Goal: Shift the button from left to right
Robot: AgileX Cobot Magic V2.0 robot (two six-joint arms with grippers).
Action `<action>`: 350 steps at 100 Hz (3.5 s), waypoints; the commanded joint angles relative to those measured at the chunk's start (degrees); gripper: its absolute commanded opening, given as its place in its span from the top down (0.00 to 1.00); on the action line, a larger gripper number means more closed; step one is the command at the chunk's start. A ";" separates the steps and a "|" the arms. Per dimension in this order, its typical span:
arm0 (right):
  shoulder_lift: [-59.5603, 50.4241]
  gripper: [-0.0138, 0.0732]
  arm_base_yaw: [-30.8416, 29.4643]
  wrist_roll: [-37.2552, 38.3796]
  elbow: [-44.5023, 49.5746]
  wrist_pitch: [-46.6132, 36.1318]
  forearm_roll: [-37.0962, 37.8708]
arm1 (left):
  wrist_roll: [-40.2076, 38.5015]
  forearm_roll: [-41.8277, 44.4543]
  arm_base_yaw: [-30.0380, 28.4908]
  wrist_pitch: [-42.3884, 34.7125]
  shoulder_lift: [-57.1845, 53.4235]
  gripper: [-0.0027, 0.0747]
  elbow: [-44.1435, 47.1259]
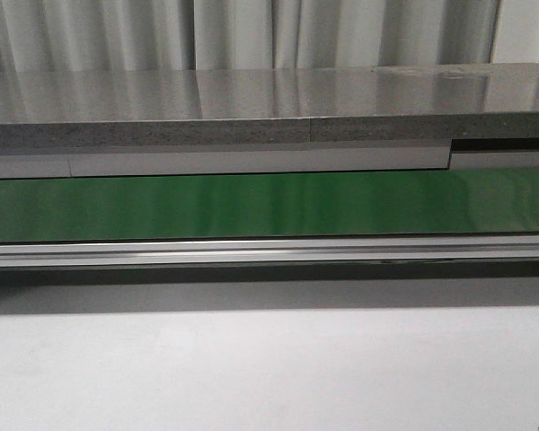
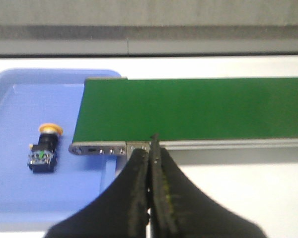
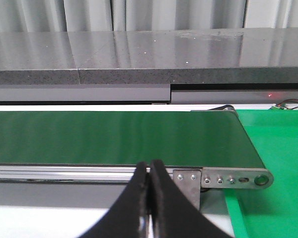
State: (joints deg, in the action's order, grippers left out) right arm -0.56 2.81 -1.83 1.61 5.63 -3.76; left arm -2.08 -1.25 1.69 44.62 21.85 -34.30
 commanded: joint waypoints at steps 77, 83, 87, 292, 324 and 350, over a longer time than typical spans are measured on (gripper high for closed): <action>-1.19 0.92 -0.38 0.04 -0.88 -4.61 0.47 | -0.35 -3.39 0.46 5.89 8.33 0.33 -5.37; -1.19 0.92 -0.38 0.04 -0.88 -4.61 0.47 | -0.35 -3.39 0.46 5.89 8.33 0.22 -5.37; -1.19 0.92 -0.38 0.04 -0.88 -4.61 0.47 | -0.35 -4.00 0.46 5.67 8.33 0.20 -5.37; -1.19 0.92 -0.38 0.04 -0.88 -4.61 0.47 | -1.13 6.13 -22.52 -1.85 84.28 0.25 -38.76; -1.19 0.92 -0.38 0.04 -0.88 -4.61 0.47 | -1.08 6.49 -22.52 -2.07 87.38 0.26 -38.76; -1.19 0.92 -0.38 0.04 -0.88 -4.61 0.47 | -1.08 6.51 -22.52 -2.19 87.51 0.61 -38.76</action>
State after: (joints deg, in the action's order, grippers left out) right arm -0.56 2.81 -1.80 1.61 5.63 -3.76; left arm -3.16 5.06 -20.64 43.64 111.65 -71.61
